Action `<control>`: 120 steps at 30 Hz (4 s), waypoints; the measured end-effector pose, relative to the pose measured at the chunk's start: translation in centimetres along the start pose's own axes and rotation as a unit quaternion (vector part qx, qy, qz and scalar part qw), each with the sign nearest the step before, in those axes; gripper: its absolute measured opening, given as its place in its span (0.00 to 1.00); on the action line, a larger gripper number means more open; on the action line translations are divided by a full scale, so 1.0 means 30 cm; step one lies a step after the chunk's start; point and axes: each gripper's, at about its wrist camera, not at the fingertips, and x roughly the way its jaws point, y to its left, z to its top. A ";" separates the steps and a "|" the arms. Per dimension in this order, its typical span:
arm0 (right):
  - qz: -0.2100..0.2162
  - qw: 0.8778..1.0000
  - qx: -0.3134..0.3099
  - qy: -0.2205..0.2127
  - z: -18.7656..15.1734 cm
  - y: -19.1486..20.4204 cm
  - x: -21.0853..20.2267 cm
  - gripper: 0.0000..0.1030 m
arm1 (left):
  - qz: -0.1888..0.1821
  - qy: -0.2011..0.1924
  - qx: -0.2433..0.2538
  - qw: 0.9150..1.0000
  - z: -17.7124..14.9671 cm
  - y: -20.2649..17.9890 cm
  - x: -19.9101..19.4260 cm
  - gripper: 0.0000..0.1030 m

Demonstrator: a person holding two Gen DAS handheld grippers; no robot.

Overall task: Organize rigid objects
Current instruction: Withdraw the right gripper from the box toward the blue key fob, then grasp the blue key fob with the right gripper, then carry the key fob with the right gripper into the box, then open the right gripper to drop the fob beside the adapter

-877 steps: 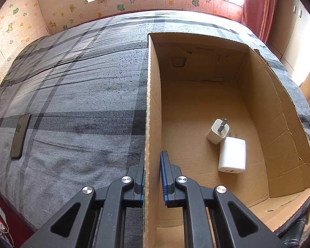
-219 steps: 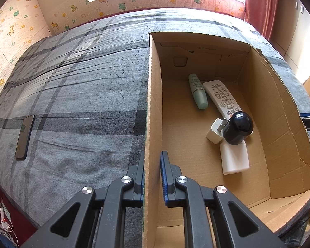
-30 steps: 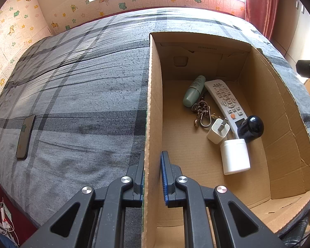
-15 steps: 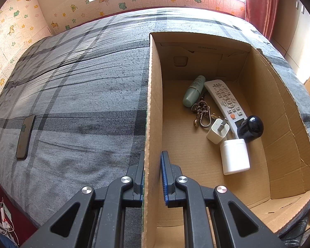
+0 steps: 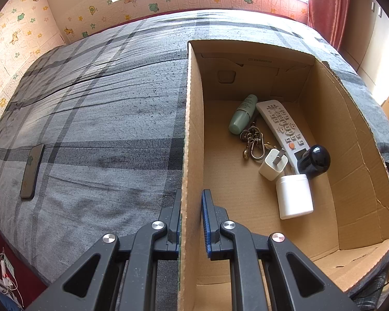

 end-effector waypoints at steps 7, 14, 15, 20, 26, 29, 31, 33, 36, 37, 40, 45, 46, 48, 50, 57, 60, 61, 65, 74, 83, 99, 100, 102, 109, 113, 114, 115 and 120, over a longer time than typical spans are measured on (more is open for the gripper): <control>0.018 0.999 -0.037 0.019 -0.034 0.042 0.084 0.96 | 0.001 0.000 0.001 1.000 -0.001 -0.001 -0.001 0.13; 0.035 0.997 -0.054 0.046 -0.062 0.060 0.175 0.75 | 0.001 0.001 0.001 1.000 0.001 0.000 -0.002 0.13; 0.037 0.997 -0.057 0.048 -0.064 0.062 0.184 0.74 | 0.000 0.001 0.001 1.000 0.001 -0.001 -0.001 0.13; 0.045 0.995 -0.073 0.055 -0.072 0.089 0.219 0.67 | 0.001 0.001 0.001 1.000 0.001 0.000 -0.001 0.13; 0.046 0.993 -0.084 0.063 -0.077 0.118 0.257 0.46 | 0.001 0.001 0.001 1.000 0.000 0.000 -0.001 0.13; 0.048 0.993 -0.092 0.061 -0.079 0.134 0.254 0.33 | 0.001 0.001 0.001 1.000 0.002 0.000 -0.001 0.13; 0.047 0.993 -0.094 0.059 -0.078 0.142 0.249 0.33 | 0.001 0.001 0.000 1.000 0.001 -0.001 -0.001 0.13; 0.048 0.993 -0.088 0.060 -0.075 0.141 0.245 0.33 | 0.001 0.000 0.000 1.000 0.000 -0.001 0.000 0.13; 0.046 0.994 -0.082 0.056 -0.057 0.127 0.230 0.33 | 0.001 0.000 0.000 1.000 -0.001 -0.001 0.001 0.13; 0.044 0.994 -0.080 0.055 -0.054 0.126 0.222 0.33 | 0.001 0.000 0.000 1.000 -0.001 -0.001 0.001 0.13; 0.045 0.995 -0.078 0.052 -0.046 0.116 0.199 0.33 | 0.001 0.000 0.000 1.000 -0.001 0.001 0.002 0.13; 0.041 0.995 -0.077 0.046 -0.034 0.108 0.147 0.33 | 0.001 0.000 0.001 1.000 0.001 -0.003 0.001 0.13; 0.040 0.995 -0.077 0.045 -0.031 0.107 0.137 0.33 | 0.001 0.000 0.000 1.000 0.001 -0.002 0.001 0.13; 0.038 0.996 -0.075 0.043 -0.027 0.104 0.116 0.33 | 0.001 0.000 0.001 1.000 0.001 -0.003 0.000 0.13; 0.034 0.996 -0.075 0.041 -0.022 0.105 0.092 0.33 | 0.001 0.000 0.001 1.000 0.002 -0.003 0.000 0.13; 0.028 0.997 -0.066 0.036 0.003 0.096 0.015 0.33 | 0.001 0.000 0.000 1.000 0.002 -0.004 -0.001 0.13; 0.025 0.997 -0.064 0.032 0.024 0.092 -0.017 0.33 | 0.001 0.000 0.000 1.000 0.002 -0.004 0.000 0.13; 0.024 0.997 -0.063 0.031 0.030 0.092 -0.030 0.33 | 0.001 0.000 0.000 1.000 0.002 -0.004 0.000 0.13; 0.023 0.998 -0.060 0.025 0.057 0.095 -0.077 0.33 | 0.001 0.000 0.001 1.000 0.002 -0.004 -0.001 0.13; 0.022 0.998 -0.062 0.008 0.132 0.124 -0.153 0.33 | 0.000 0.000 0.000 1.000 0.004 -0.007 0.000 0.13; 0.039 0.996 -0.082 -0.011 0.216 0.212 -0.193 0.33 | 0.000 0.000 0.000 1.000 0.004 -0.008 0.000 0.13; 0.070 0.991 -0.115 -0.005 0.289 0.403 -0.102 0.33 | 0.000 0.000 -0.001 1.000 0.004 -0.007 0.000 0.13; 0.070 0.991 -0.118 -0.003 0.290 0.413 -0.092 0.33 | 0.000 0.000 0.000 1.000 0.004 -0.007 0.000 0.13; 0.072 0.990 -0.120 0.002 0.292 0.430 -0.068 0.33 | 0.000 0.000 -0.001 1.000 0.005 -0.007 0.000 0.13; 0.073 0.989 -0.126 0.022 0.296 0.481 0.023 0.33 | -0.001 0.001 -0.001 1.000 0.005 -0.008 0.002 0.13; 0.074 0.988 -0.127 0.038 0.294 0.502 0.081 0.33 | -0.001 0.001 -0.001 1.000 0.006 -0.010 0.002 0.13; 0.074 0.988 -0.126 0.042 0.293 0.506 0.093 0.33 | -0.001 0.001 -0.001 1.000 0.005 -0.010 0.002 0.13; 0.074 0.988 -0.125 0.045 0.292 0.510 0.105 0.33 | 0.000 0.001 0.000 1.000 0.005 -0.009 0.002 0.13; 0.070 0.989 -0.118 0.056 0.286 0.520 0.153 0.33 | 0.000 0.001 0.000 1.000 0.005 -0.006 0.003 0.13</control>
